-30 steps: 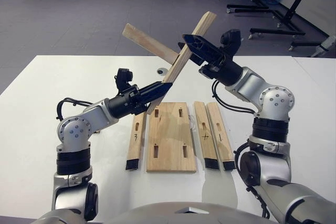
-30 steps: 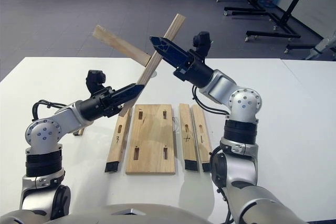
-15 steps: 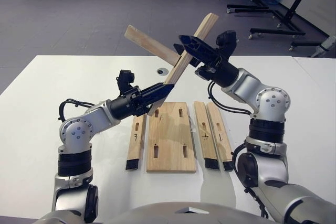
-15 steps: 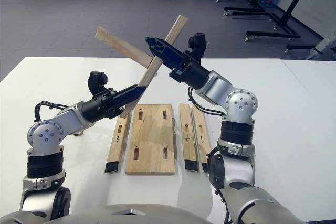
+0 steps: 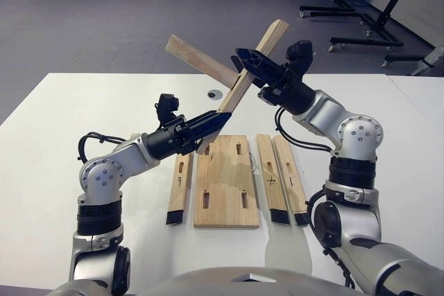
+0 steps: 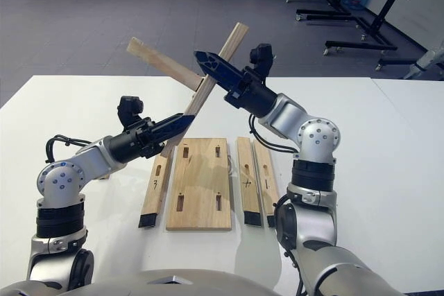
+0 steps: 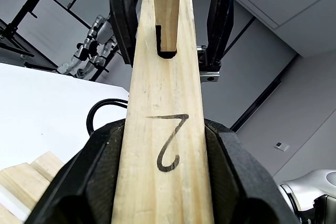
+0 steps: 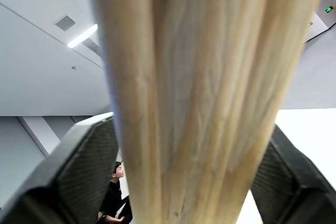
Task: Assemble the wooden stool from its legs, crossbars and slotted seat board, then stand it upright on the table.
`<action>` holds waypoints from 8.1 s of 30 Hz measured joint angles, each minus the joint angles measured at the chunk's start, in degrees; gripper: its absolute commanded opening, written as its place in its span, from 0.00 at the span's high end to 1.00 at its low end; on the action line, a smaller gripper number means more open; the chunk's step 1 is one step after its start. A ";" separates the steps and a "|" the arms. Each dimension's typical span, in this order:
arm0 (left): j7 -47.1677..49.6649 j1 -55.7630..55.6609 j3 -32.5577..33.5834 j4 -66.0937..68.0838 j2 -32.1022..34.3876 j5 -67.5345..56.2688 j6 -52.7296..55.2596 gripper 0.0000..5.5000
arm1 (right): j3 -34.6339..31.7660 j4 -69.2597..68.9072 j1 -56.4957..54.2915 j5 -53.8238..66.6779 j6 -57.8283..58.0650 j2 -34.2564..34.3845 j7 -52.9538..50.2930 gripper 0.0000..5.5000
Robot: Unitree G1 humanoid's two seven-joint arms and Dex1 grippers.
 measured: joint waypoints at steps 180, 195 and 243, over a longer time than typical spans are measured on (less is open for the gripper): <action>19.07 10.77 -33.36 -29.44 27.36 55.38 10.19 0.06 | 3.24 5.64 14.11 -37.31 -35.73 -5.95 35.31 0.62; 20.66 10.87 -32.43 -33.53 21.77 54.17 21.40 0.06 | 5.07 7.35 15.94 -39.74 -41.48 -6.50 33.49 0.62; 19.09 -3.02 -17.95 -24.53 16.49 48.60 25.42 0.06 | 15.80 18.16 15.04 -46.22 -57.89 -8.15 40.42 0.62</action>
